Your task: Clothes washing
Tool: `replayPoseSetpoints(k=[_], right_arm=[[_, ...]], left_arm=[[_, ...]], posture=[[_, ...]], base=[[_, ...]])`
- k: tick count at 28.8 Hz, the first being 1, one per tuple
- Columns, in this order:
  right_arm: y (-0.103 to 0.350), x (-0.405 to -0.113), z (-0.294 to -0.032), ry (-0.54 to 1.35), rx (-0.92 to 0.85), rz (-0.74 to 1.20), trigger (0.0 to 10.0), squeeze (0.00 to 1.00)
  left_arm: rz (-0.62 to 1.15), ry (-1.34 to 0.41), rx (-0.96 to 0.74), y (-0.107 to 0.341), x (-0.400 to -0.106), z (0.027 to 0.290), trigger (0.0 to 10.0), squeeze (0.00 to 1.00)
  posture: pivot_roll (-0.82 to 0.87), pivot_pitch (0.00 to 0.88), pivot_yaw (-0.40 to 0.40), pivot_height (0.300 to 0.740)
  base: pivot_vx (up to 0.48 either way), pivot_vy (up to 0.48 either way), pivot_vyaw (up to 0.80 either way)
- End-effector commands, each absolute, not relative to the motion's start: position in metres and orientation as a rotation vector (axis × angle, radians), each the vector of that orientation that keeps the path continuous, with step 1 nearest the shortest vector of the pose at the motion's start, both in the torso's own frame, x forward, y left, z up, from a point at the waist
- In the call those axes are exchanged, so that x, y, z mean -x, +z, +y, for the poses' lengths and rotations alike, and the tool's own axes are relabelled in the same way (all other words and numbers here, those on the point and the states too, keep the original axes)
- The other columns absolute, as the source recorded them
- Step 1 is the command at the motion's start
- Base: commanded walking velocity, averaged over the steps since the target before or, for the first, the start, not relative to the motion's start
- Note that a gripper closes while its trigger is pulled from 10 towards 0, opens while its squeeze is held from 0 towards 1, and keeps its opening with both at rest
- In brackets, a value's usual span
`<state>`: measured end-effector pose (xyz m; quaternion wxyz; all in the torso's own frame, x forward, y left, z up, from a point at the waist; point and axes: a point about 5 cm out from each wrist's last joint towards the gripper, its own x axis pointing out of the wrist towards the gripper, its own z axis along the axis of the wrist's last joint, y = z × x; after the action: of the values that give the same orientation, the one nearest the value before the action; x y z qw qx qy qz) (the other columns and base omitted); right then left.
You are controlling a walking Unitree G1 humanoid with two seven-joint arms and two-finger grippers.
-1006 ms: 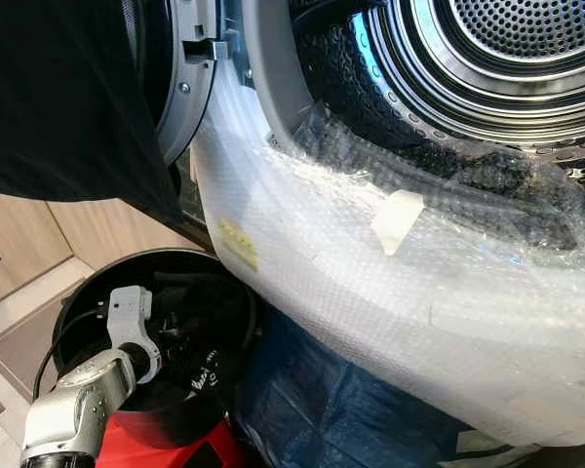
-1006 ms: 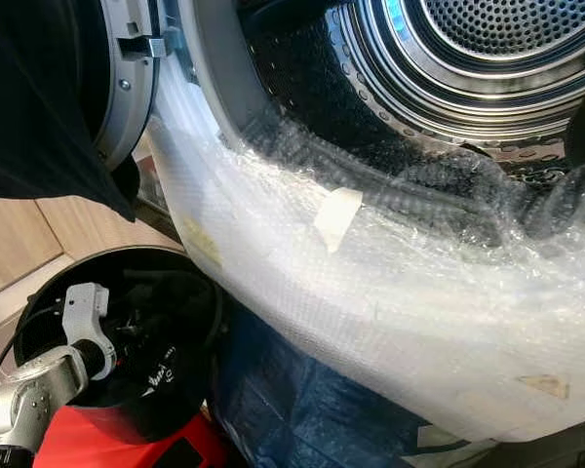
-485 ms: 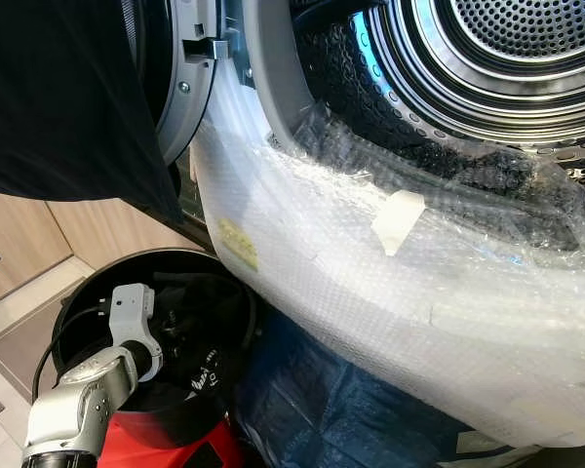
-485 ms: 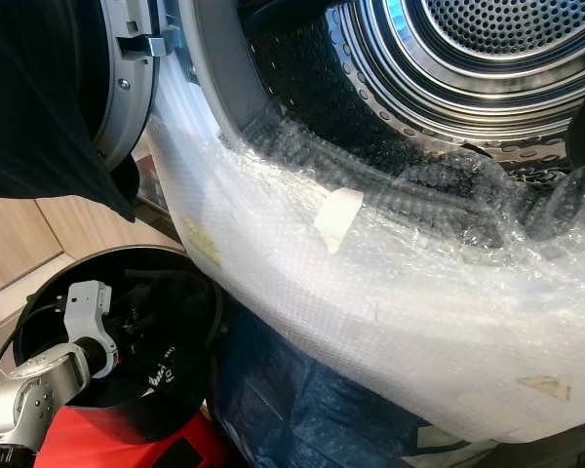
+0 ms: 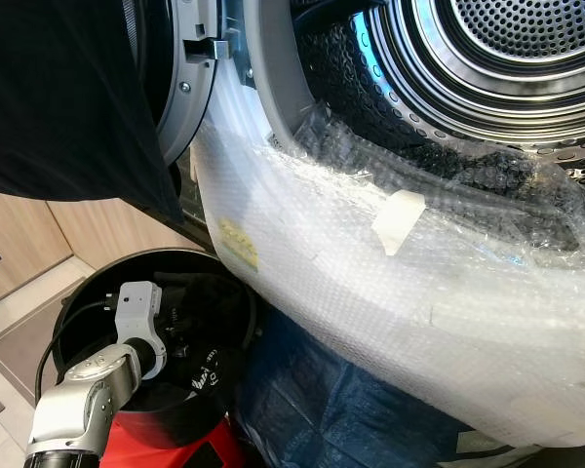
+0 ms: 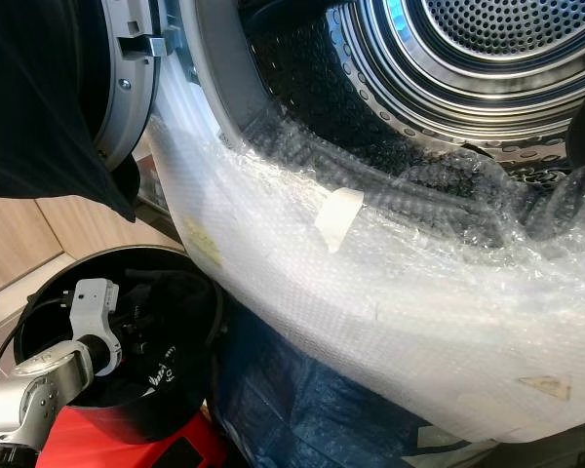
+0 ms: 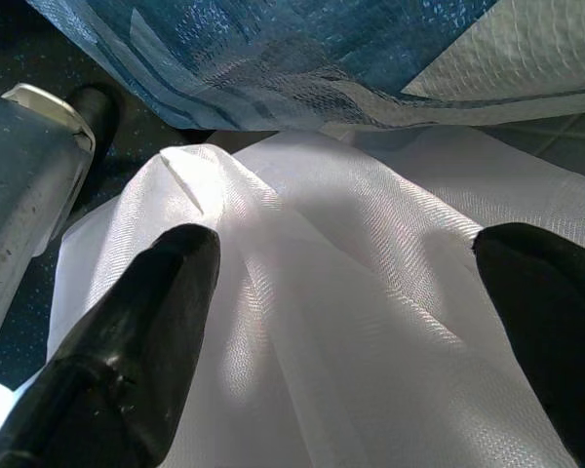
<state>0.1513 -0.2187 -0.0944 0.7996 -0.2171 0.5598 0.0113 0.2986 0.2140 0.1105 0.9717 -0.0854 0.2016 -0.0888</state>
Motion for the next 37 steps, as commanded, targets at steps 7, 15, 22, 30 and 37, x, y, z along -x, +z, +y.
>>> replayPoseSetpoints(k=[7,15,22,30,37], right_arm=[[-0.096,-0.148,-0.22,0.016,0.457,1.211,10.0,0.0],[-0.094,-0.151,-0.219,0.011,0.453,1.2,10.0,0.0],[-0.094,-0.154,-0.217,0.018,0.453,1.188,10.0,0.0],[-0.095,-0.15,-0.219,0.0,0.448,1.202,10.0,0.0],[-0.095,-0.151,-0.217,0.006,0.446,1.197,10.0,0.0]], left_arm=[[0.399,-0.181,0.153,0.114,-0.298,0.211,0.0,0.0],[0.349,-0.194,0.146,0.128,-0.302,0.209,0.0,0.0],[0.323,-0.23,0.129,0.137,-0.302,0.202,0.0,0.0],[0.22,-0.242,0.096,0.168,-0.303,0.196,0.0,0.0],[0.163,-0.4,0.042,0.191,-0.289,0.181,0.0,0.0]], posture=[[0.11,0.104,-0.094,0.74],[0.11,0.104,-0.097,0.74],[0.12,0.095,-0.095,0.74],[0.13,0.099,-0.098,0.74],[0.14,0.099,-0.098,0.74]], base=[[0.0,0.0,0.0],[0.0,0.0,0.0],[0.0,0.0,0.0],[0.0,0.0,0.0],[0.0,0.0,0.0]])
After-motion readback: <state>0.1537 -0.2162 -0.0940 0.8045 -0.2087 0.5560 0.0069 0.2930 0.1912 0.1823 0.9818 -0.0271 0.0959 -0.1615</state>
